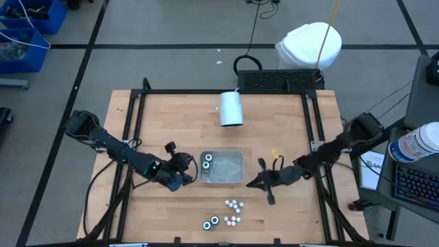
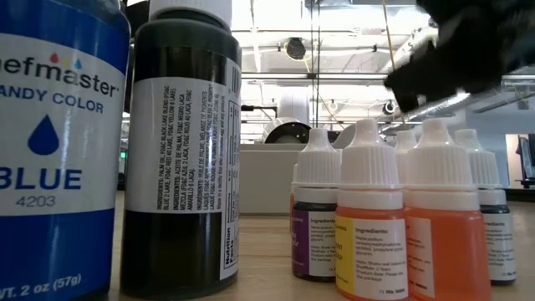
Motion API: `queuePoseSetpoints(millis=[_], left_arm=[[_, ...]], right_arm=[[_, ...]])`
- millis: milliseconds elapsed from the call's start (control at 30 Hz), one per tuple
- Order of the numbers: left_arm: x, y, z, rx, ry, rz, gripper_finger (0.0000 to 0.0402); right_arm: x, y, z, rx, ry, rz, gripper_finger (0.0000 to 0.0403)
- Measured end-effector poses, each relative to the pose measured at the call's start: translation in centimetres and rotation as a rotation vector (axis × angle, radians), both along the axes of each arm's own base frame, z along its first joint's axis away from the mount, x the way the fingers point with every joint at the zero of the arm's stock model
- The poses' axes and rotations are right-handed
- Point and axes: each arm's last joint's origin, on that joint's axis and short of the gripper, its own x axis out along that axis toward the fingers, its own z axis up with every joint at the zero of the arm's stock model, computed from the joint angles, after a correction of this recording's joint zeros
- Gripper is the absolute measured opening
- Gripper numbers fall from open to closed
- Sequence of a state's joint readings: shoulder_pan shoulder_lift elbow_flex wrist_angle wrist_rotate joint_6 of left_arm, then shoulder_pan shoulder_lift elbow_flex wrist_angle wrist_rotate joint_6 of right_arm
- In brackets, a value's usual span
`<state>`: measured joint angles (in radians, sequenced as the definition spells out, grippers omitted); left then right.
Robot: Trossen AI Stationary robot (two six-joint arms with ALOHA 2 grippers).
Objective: Pick & Place food coloring
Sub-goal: Put the large black food coloring bottle into the gray bin
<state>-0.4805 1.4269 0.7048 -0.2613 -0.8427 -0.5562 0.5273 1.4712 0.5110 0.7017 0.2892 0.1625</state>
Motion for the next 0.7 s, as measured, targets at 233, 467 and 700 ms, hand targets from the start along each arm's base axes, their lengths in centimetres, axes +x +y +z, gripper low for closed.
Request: queuePoseSetpoints(millis=[233,467,700], left_arm=[[0.0,0.0,0.0,0.001,-0.003,0.004,0.0024],[0.0,0.0,0.0,0.004,-0.002,0.002,0.0024],[0.0,0.0,0.0,0.028,0.014,-0.016,0.0024]], right_arm=[[2.4,3.6,4.0,-0.091,-0.003,0.097,0.0001],[3.9,5.5,5.8,-0.102,-0.09,0.155,0.0062],[7.9,7.4,4.4,-0.06,-0.088,0.101,0.0169]])
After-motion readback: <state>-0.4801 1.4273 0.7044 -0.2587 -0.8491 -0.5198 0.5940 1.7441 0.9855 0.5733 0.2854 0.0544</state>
